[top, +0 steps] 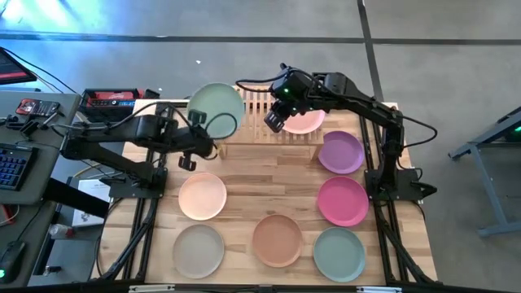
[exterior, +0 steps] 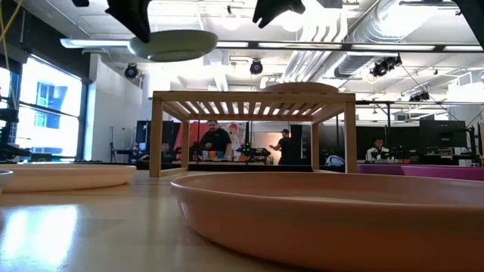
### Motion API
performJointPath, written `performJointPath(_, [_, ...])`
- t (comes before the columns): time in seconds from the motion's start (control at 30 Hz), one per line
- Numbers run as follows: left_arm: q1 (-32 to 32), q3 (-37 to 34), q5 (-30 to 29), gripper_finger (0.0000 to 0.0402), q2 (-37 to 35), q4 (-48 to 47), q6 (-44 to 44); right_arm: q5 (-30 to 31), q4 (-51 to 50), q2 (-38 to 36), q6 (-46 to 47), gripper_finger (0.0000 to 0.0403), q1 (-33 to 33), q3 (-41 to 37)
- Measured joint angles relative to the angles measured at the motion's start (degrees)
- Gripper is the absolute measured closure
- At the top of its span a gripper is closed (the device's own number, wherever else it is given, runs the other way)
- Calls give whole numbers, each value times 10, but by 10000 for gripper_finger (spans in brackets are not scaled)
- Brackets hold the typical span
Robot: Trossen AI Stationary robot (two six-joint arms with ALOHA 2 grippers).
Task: Place and stack plates onto a shelf
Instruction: Stack the light green plate on the light pink plate on the shelf
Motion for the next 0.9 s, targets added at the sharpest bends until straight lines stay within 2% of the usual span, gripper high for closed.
performJointPath(0.13, [-26,0,0,401,25,0,34,-26,0,0,62,318,4,0])
performJointPath(0.3, [-47,0,-3,401,57,10,34,-33,0,0,113,318,17,0])
performJointPath(0.57, [-77,0,-39,401,86,55,49,-12,0,0,179,318,42,0])
performJointPath(0.9, [-106,0,-68,401,91,98,105,17,0,0,194,318,61,0])
